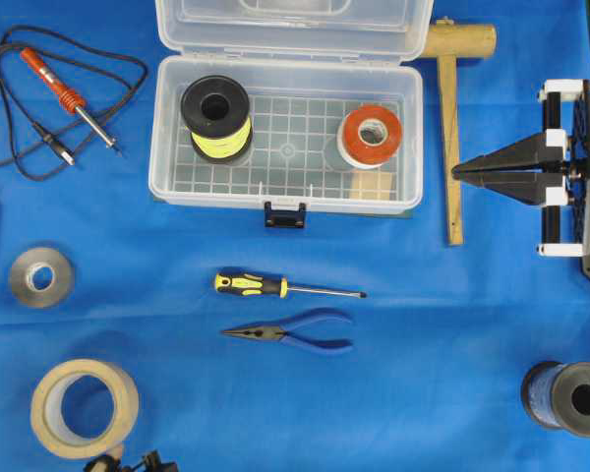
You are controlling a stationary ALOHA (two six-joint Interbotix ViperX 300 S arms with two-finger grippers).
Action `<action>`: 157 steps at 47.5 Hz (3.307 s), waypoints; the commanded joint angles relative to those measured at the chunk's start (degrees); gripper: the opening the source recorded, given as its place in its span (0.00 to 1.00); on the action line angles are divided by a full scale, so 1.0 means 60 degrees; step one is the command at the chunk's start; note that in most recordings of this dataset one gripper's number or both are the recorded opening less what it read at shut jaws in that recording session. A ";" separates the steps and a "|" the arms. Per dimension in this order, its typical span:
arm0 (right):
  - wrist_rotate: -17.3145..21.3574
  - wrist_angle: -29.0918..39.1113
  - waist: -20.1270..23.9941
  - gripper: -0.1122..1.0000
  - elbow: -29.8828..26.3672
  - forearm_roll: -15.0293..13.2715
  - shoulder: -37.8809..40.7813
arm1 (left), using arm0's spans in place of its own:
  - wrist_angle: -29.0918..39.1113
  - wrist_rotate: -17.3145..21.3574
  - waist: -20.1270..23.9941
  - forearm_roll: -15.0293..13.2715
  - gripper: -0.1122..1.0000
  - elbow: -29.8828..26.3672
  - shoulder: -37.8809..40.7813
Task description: Close the tool box with the left arm.
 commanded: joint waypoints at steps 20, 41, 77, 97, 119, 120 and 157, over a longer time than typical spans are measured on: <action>-0.0059 -0.0088 -0.0176 0.10 -0.0117 0.0000 0.0044 | 0.1113 -0.0205 -0.0835 -0.0029 0.88 0.0439 -0.0732; -0.0073 -0.0161 -0.0439 0.10 -0.0132 0.0000 0.0044 | 0.1787 -0.0630 -0.2036 -0.0044 0.88 0.1069 -0.1860; -0.0088 -0.0293 -0.0630 0.10 -0.0132 -0.0029 0.0088 | 0.1699 -0.2988 -0.5068 -0.0044 0.88 0.3047 -0.3574; -0.0088 -0.0410 -0.0630 0.10 -0.0161 -0.0029 0.0073 | 0.1362 -0.3618 -0.6606 -0.0029 0.88 0.3237 -0.4658; -0.0044 -0.0454 -0.0630 0.10 -0.0161 -0.0029 0.0029 | -0.2739 -0.3486 -0.6606 0.0015 0.88 0.7017 -0.9302; -0.0044 -0.0454 -0.0630 0.10 -0.0161 -0.0029 0.0029 | -0.2944 -0.3486 -0.6606 0.0015 0.88 0.7251 -0.9521; 0.0000 -0.0542 -0.0630 0.10 -0.0132 -0.0029 0.0029 | -0.5757 -0.3545 -0.6606 -0.0073 0.88 1.2715 -1.3813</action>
